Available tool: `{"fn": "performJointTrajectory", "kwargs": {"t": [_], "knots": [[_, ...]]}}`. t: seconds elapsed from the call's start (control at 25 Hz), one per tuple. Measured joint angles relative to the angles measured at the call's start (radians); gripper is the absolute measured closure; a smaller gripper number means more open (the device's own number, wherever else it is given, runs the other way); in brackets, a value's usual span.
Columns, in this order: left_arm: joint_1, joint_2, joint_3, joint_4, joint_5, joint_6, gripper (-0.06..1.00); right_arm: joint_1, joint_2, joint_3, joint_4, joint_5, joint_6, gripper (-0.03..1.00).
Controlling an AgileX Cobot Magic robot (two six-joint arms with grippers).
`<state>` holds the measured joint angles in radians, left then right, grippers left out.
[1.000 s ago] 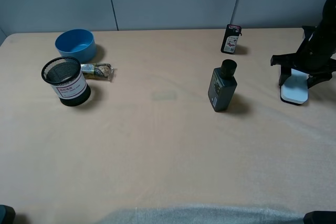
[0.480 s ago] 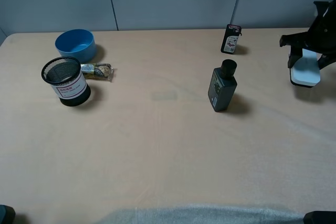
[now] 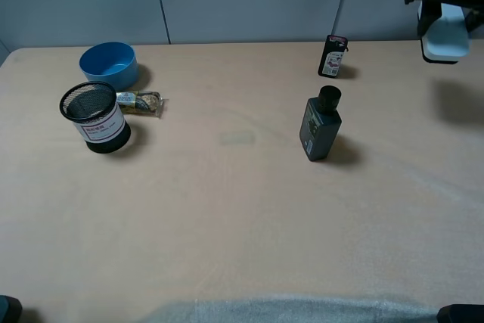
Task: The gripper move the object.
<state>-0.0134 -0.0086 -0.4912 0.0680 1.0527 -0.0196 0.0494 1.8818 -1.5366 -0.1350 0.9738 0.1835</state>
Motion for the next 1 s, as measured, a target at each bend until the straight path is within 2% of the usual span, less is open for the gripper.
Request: {"fn": "performJointTrajectory", "kwargs": {"t": [0.24, 0.48, 1.0], "knots": [[0.0, 0.0, 0.0, 0.0, 0.0, 0.0, 0.21, 0.085, 0.0, -0.104, -0.001, 0.029, 0.0, 0.5], [0.0, 0.0, 0.0, 0.0, 0.0, 0.0, 0.21, 0.179, 0.0, -0.12, -0.001, 0.025, 0.0, 0.5], [0.0, 0.0, 0.0, 0.0, 0.0, 0.0, 0.21, 0.409, 0.024, -0.124, 0.006, -0.053, 0.0, 0.5]]}}
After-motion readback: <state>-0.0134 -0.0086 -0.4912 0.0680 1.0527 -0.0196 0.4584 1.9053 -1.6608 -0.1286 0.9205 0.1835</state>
